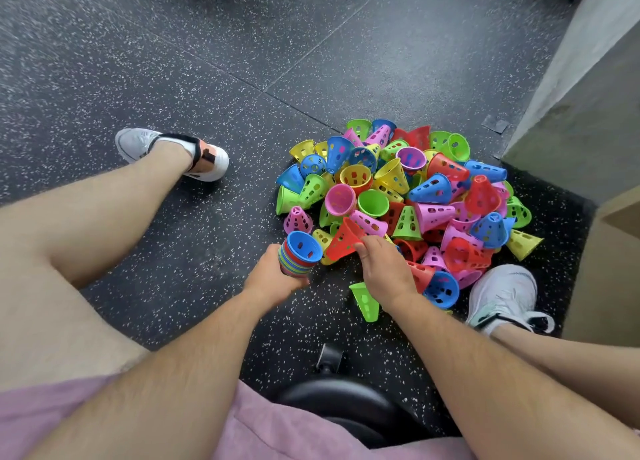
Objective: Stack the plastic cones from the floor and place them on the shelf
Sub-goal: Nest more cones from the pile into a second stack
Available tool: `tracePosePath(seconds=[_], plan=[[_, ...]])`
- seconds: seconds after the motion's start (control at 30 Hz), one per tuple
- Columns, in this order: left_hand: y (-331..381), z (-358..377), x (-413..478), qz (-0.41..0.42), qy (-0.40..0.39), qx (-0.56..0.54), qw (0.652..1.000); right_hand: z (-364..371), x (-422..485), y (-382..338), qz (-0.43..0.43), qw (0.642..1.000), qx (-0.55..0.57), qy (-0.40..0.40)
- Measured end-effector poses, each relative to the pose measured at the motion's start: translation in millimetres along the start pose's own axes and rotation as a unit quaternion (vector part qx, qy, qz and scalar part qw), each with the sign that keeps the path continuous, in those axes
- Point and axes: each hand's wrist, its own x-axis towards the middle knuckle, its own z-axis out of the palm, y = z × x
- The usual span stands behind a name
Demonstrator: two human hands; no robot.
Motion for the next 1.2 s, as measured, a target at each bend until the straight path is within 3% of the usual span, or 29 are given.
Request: tracePosePath(seconds=[0.23,0.4,0.47,0.57,0.8,1.2], plan=[[6.2,2.5,-1.3,0.012,-0.007,0.014,1.0,-1.6,7.8,-24.8,-0.045,0.998,0.04,0.01],[10.6,5.0,-2.1,0.037,-0.023,0.008,0.999,6.4,-1.5,-29.7,-0.129,0.987,-0.012,-0.095],[10.1,6.0,-1.4,0.045,-0.033,0.011,0.998,6.6,-4.1,-28.5,-0.104,0.987,0.035,-0.121],[8.7,8.3,-0.8,0.045,-0.051,0.026,0.997,3.4,-4.5,-16.1,-0.033,0.992,0.069,-0.099],[3.5,21.5,1.1,0.053,-0.093,0.058,0.993,-3.3,-17.5,31.1,-0.072,0.977,-0.133,-0.153],[-7.0,23.7,4.0,0.037,-0.1,0.057,0.993,5.6,-16.2,20.5,-0.081,0.96,-0.2,-0.179]])
